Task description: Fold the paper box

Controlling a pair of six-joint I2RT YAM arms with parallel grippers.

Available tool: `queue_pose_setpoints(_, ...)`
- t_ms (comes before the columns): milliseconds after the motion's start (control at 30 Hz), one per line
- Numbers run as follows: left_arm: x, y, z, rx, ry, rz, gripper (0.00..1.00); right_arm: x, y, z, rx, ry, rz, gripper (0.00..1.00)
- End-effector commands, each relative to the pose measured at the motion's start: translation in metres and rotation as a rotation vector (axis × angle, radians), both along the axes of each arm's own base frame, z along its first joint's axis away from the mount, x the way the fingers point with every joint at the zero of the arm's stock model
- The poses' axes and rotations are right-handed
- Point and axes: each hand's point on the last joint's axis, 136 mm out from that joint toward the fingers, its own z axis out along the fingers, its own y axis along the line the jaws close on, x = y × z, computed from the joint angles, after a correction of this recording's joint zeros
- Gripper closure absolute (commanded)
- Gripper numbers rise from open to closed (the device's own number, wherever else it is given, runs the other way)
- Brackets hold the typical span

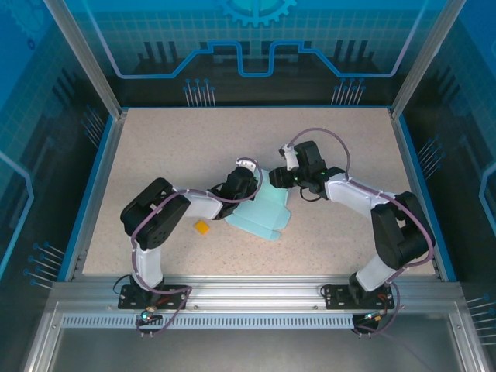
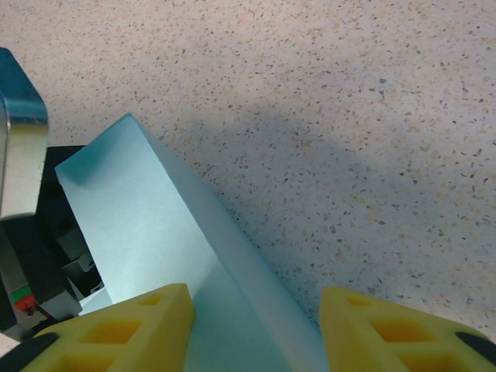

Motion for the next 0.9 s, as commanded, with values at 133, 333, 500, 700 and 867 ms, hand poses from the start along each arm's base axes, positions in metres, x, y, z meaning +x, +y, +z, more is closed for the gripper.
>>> queue_pose_setpoints(133, -0.013, 0.008, -0.013, 0.049, 0.142, -0.038, 1.0, -0.018, -0.003, 0.022, -0.02, 0.069, 0.057, 0.42)
queue_pose_setpoints(333, -0.022, 0.023, 0.01, 0.061, 0.266, -0.047, 1.0, -0.004, -0.019, 0.076, 0.051, -0.03, 0.031, 0.37)
queue_pose_setpoints(500, -0.033, 0.042, 0.023, 0.081, 0.407, -0.04, 1.0, 0.006, -0.042, 0.095, 0.034, -0.095, -0.029, 0.37)
queue_pose_setpoints(700, -0.043, 0.052, 0.03, 0.126, 0.547, -0.099, 1.0, 0.016, -0.046, 0.102, 0.019, -0.14, -0.056, 0.37)
queue_pose_setpoints(867, -0.045, 0.058, 0.032, 0.162, 0.648, -0.168, 1.0, 0.016, -0.039, 0.088, 0.046, -0.097, -0.038, 0.37)
